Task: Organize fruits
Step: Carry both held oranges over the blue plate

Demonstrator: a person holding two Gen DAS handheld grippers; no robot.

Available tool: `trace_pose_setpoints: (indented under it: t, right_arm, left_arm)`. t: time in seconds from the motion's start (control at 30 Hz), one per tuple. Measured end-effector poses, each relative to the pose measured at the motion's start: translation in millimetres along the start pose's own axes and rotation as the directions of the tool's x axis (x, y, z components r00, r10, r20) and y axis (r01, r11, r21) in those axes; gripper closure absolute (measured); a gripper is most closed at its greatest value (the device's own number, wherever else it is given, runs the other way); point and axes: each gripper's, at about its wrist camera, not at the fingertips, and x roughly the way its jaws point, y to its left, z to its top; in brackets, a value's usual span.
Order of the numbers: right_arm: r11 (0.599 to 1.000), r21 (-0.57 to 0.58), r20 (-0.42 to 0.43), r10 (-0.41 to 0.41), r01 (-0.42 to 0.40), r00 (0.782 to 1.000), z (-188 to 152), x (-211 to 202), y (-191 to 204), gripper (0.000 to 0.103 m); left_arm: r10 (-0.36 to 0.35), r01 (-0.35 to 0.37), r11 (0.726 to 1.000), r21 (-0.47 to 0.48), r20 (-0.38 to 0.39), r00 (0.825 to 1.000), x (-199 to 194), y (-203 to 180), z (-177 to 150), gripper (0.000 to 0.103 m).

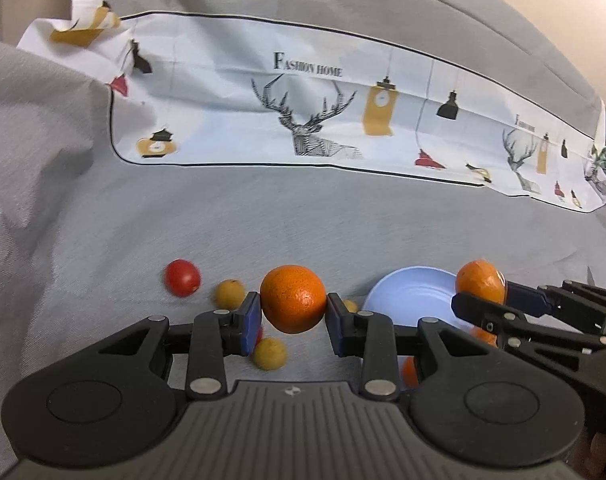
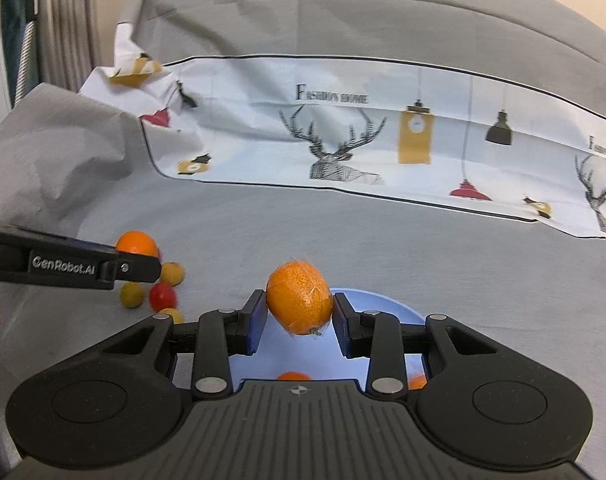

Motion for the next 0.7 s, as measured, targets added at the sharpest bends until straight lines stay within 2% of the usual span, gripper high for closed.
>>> trace_pose_setpoints:
  t: [0.33,0.53,0.7]
  right_arm:
    - [0.99,0.114,0.011,-0.088,0.087,0.996,0,-6,-37,0.066]
    - [0.985,0.138,0.001,-0.108,0.106,0.994,-2,-4,-46,0.066]
    - [0.981,0.149,-0.014,-0.123,0.124,0.992,-3,-3,-47,0.066]
  left_arm:
    - [-0.042,0.042,0.998,0.049,-0.002,0.999,3,-15,-3,0.065]
    - [-0.124,0.126,0.986,0.106,-0.03,0.992,4,-32,-9,0.065]
    - [-0.197,0.21,0.964,0.162,-0.094,0.976,9,-50,-19,0.065]
